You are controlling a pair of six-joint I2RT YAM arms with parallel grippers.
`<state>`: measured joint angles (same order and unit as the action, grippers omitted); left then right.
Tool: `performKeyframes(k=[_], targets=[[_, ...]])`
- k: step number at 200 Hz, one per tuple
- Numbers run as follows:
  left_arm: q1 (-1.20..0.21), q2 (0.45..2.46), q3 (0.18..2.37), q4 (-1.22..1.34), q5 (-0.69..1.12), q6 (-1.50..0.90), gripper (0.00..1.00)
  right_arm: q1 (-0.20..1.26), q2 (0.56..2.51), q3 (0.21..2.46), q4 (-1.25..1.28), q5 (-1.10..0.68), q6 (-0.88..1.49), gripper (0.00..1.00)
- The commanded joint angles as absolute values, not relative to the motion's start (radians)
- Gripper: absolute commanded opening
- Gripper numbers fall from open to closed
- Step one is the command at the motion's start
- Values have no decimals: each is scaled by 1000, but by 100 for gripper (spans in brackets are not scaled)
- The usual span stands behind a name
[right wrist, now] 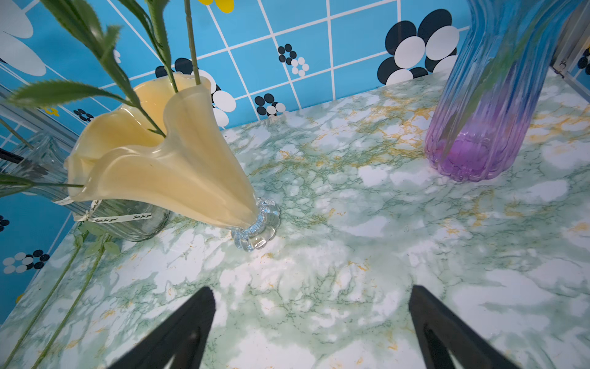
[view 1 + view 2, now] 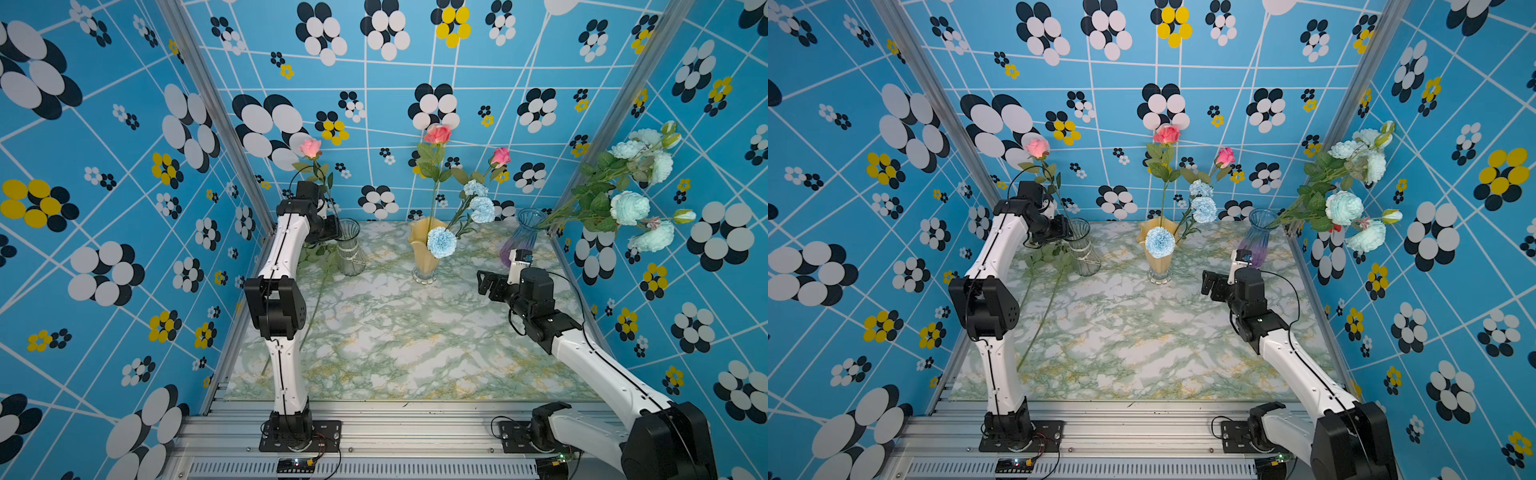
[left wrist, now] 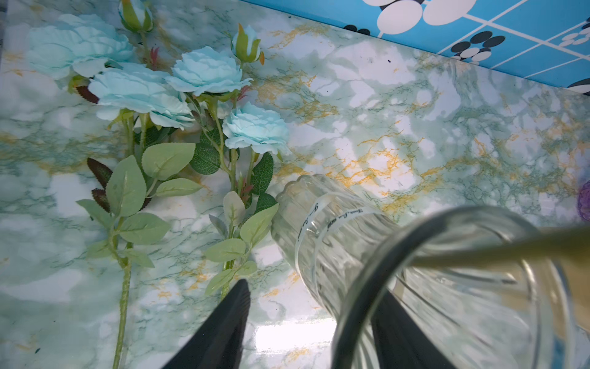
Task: Pick out blue flowers from the vase
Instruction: Move the vase to the center of the board.
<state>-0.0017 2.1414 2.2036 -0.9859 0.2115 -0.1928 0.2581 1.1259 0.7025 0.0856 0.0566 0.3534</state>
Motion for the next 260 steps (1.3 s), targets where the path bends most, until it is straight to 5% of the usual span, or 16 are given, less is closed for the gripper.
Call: performKeyframes(k=[1, 74, 134, 193, 260], targets=[[5, 2022, 2160, -951, 184, -202, 70, 254, 1131, 734, 74, 54, 360, 98], [-57, 1547, 1731, -742, 104, -239, 78, 253, 1138, 739, 68, 53, 359, 97], [-358, 1270, 1565, -745, -15, -251, 85, 254, 1139, 742, 62, 53, 359, 95], [-540, 1462, 1684, -727, -24, -285, 83, 253, 1098, 717, 67, 87, 365, 94], [-535, 1952, 2257, -933, -9, -234, 76, 254, 1093, 721, 57, 93, 362, 94]])
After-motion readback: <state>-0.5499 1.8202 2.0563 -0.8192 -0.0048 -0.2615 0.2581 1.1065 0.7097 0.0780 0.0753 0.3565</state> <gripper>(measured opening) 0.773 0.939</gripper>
